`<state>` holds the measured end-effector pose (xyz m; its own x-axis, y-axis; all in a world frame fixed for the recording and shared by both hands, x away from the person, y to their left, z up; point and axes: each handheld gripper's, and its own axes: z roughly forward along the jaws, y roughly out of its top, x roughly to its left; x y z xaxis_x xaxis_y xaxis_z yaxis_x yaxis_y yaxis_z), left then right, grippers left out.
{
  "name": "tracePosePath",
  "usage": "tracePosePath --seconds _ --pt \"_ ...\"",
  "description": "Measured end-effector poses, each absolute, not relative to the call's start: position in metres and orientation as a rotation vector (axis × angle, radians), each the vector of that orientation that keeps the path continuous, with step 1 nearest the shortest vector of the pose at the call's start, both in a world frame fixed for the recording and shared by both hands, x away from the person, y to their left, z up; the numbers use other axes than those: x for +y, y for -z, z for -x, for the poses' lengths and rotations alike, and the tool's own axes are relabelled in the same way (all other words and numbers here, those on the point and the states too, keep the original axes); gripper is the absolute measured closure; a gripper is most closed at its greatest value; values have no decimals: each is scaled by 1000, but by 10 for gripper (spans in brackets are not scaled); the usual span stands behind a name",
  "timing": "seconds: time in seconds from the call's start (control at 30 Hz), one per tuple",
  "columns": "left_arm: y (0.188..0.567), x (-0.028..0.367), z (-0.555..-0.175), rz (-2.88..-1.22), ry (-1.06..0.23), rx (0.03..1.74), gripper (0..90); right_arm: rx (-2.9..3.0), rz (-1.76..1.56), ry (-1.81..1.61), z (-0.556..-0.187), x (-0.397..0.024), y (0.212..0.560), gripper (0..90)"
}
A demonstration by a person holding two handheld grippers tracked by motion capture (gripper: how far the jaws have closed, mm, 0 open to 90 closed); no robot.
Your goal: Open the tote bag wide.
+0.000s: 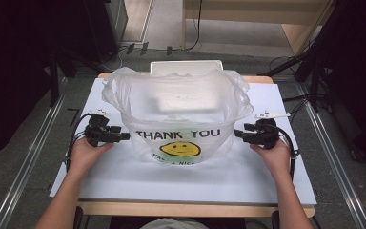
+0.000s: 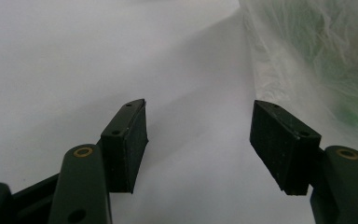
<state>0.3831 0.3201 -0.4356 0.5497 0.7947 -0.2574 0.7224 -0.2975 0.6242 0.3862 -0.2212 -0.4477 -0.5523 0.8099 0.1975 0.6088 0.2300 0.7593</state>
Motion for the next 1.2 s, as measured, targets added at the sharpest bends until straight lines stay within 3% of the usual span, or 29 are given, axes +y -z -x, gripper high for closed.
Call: tracePosePath --seconds 0.43,1.2 --pt "431 322 -390 -2049 -86 1196 402 2279 -1314 -1273 -388 -221 441 510" --pt "370 322 -423 -2090 -132 1092 443 2350 -1191 -1362 -426 -230 375 509"
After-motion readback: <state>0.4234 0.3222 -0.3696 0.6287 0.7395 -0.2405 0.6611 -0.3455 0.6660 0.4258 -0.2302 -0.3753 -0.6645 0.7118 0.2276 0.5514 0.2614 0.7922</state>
